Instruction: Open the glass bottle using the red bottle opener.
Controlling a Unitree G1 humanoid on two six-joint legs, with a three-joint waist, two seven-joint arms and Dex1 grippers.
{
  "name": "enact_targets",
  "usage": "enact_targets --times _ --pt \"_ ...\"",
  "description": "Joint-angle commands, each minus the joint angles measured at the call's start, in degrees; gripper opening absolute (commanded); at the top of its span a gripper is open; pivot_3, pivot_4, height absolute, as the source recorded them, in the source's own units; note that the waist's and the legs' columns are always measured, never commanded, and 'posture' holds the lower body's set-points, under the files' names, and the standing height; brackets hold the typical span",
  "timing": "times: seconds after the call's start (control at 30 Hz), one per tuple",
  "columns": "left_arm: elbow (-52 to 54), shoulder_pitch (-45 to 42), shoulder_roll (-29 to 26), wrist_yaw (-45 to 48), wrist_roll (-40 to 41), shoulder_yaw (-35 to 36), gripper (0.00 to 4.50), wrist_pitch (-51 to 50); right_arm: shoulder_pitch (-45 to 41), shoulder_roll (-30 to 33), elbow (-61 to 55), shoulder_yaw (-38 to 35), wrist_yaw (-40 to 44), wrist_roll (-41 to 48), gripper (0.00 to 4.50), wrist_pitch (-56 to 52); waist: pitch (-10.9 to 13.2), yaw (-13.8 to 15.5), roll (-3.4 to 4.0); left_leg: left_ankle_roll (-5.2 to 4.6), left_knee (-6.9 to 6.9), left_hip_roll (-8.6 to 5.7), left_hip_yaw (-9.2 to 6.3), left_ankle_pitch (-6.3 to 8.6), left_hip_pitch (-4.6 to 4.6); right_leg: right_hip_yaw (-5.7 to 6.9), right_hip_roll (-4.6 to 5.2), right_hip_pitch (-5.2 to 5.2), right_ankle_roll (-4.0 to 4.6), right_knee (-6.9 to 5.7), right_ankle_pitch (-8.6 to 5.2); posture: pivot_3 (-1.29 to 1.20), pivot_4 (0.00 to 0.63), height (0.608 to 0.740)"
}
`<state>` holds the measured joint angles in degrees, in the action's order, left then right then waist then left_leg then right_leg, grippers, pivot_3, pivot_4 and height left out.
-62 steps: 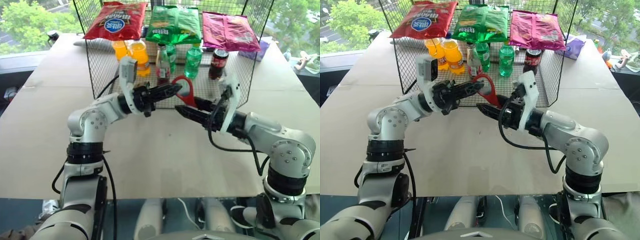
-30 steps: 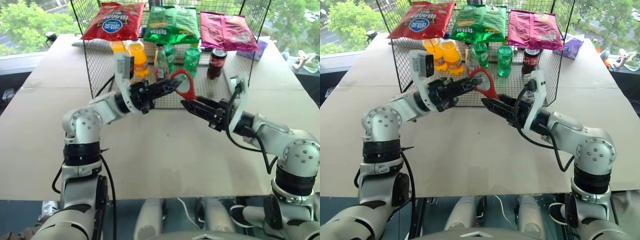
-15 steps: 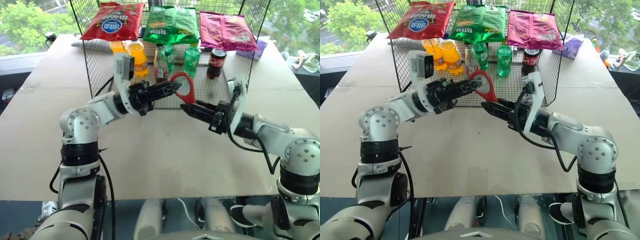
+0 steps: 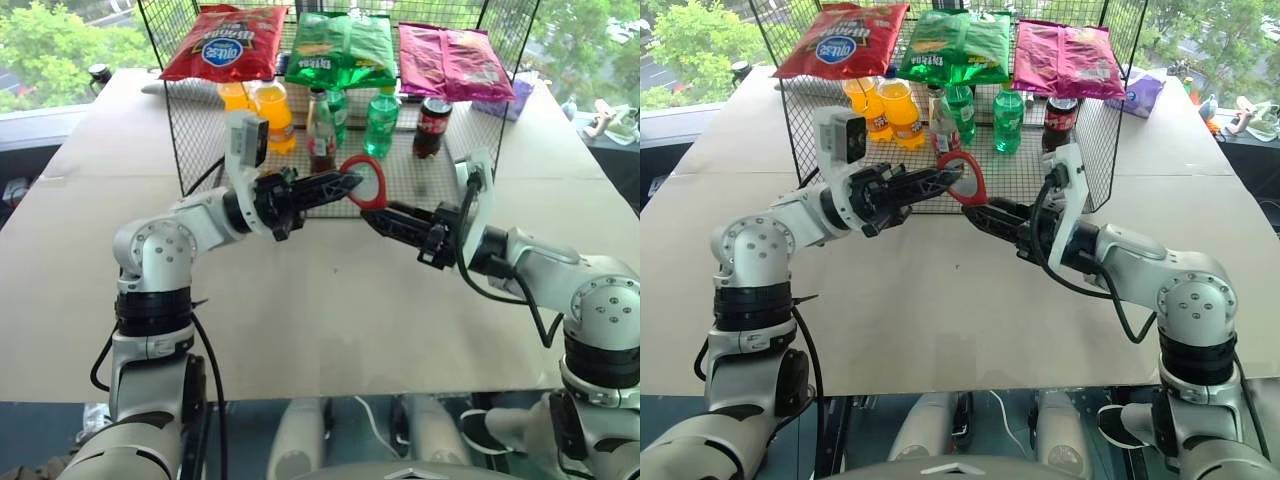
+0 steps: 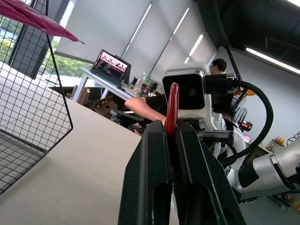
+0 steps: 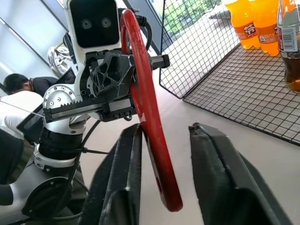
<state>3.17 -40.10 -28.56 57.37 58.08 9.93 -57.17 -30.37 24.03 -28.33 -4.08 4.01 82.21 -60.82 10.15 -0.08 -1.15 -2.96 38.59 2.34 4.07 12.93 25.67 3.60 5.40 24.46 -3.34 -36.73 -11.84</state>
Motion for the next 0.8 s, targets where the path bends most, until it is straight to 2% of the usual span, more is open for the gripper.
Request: enact_targets --times 0.03,0.33,0.37,0.4,0.43,0.47,0.53,0.6,0.67,0.7,0.8 --pt "1.7 -0.1 -0.6 1.2 1.0 -0.1 0.0 0.3 -1.0 0.8 -0.8 -0.2 0.1 0.8 0.1 1.6 0.0 0.0 0.0 0.0 0.0 0.0 -0.01 0.0 0.0 0.0 0.0 0.0 0.0 0.0 0.0 0.0 0.15 0.74" --pt "0.8 0.0 -1.7 2.2 0.8 -0.1 0.0 0.0 -0.9 1.6 -1.2 0.3 0.5 -1.1 0.1 3.2 0.0 0.0 0.0 0.0 0.01 0.0 0.0 0.0 0.0 -0.01 0.0 0.0 0.0 0.0 0.0 0.0 0.15 0.74" --pt "0.5 -0.1 -1.9 2.2 1.7 0.5 0.68 -0.8 -0.8 1.6 -1.4 0.3 0.5 -1.9 0.0 3.5 0.0 0.0 0.0 0.0 0.0 0.0 0.0 0.0 0.0 -0.01 0.0 0.0 0.0 0.0 0.0 0.0 0.15 0.74" --pt "0.5 0.0 -2.3 2.3 1.6 0.7 0.97 -0.8 -0.8 1.8 -1.7 0.4 0.5 -3.2 0.0 4.0 0.0 0.0 0.0 0.0 0.01 0.0 0.0 0.0 0.0 -0.01 0.0 0.01 0.0 -0.01 0.0 0.0 0.15 0.74" --pt "0.5 0.3 -2.7 2.1 0.7 0.8 1.53 0.0 -0.7 2.2 -2.3 0.6 0.5 -5.4 0.0 4.6 0.0 0.0 0.0 0.0 0.01 0.0 0.0 0.0 0.0 -0.01 0.0 0.01 0.0 -0.01 0.0 0.0 0.15 0.74" --pt "0.2 0.7 -3.4 1.8 -0.2 1.2 1.9 0.7 -0.8 3.2 -3.3 1.5 0.8 -9.8 0.0 5.8 0.0 0.0 0.0 0.0 0.01 0.0 0.0 0.0 0.0 -0.01 0.0 0.01 0.0 -0.01 0.0 0.0 0.15 0.74" --pt "-0.2 2.7 -5.3 0.6 -4.0 1.9 2.86 4.2 -0.6 8.0 -7.0 6.7 1.6 -24.9 0.0 10.1 0.0 -0.1 0.03 0.0 0.01 0.0 0.02 0.0 0.0 -0.04 0.0 0.03 0.0 -0.01 0.0 0.0 0.15 0.74" --pt "-1.0 4.3 -6.0 -1.9 -8.7 2.7 3.68 9.5 -0.4 14.5 -10.1 14.8 3.0 -41.2 0.0 16.0 0.0 -0.1 0.03 0.01 0.0 0.0 0.06 -0.01 0.04 -0.11 -0.01 0.14 0.0 -0.02 -0.01 0.0 0.15 0.74" --pt "-3.0 4.2 -4.2 -8.0 -16.5 2.7 3.68 18.7 -0.6 21.2 -10.3 24.6 1.8 -59.6 0.0 22.4 0.0 0.0 0.03 0.05 -0.01 -0.03 0.12 -0.03 0.05 -0.17 0.0 0.23 -0.01 -0.05 -0.01 0.0 0.15 0.74" --pt "-4.5 3.5 -2.9 -11.4 -20.1 2.4 3.68 23.0 -0.4 22.6 -9.6 27.4 -0.2 -66.6 0.0 24.3 0.0 0.1 0.0 0.14 0.0 -0.03 0.12 -0.08 0.06 -0.15 0.01 0.22 -0.01 -0.04 -0.01 0.0 0.15 0.74" --pt "-8.6 2.0 -0.7 -16.9 -29.6 -0.4 3.68 33.2 0.6 23.8 -7.7 32.1 -2.2 -80.5 0.0 27.7 0.0 0.4 -0.02 0.24 0.02 -0.03 0.3 -0.14 0.07 -0.17 0.01 0.22 -0.02 -0.02 -0.01 0.0 0.15 0.74"
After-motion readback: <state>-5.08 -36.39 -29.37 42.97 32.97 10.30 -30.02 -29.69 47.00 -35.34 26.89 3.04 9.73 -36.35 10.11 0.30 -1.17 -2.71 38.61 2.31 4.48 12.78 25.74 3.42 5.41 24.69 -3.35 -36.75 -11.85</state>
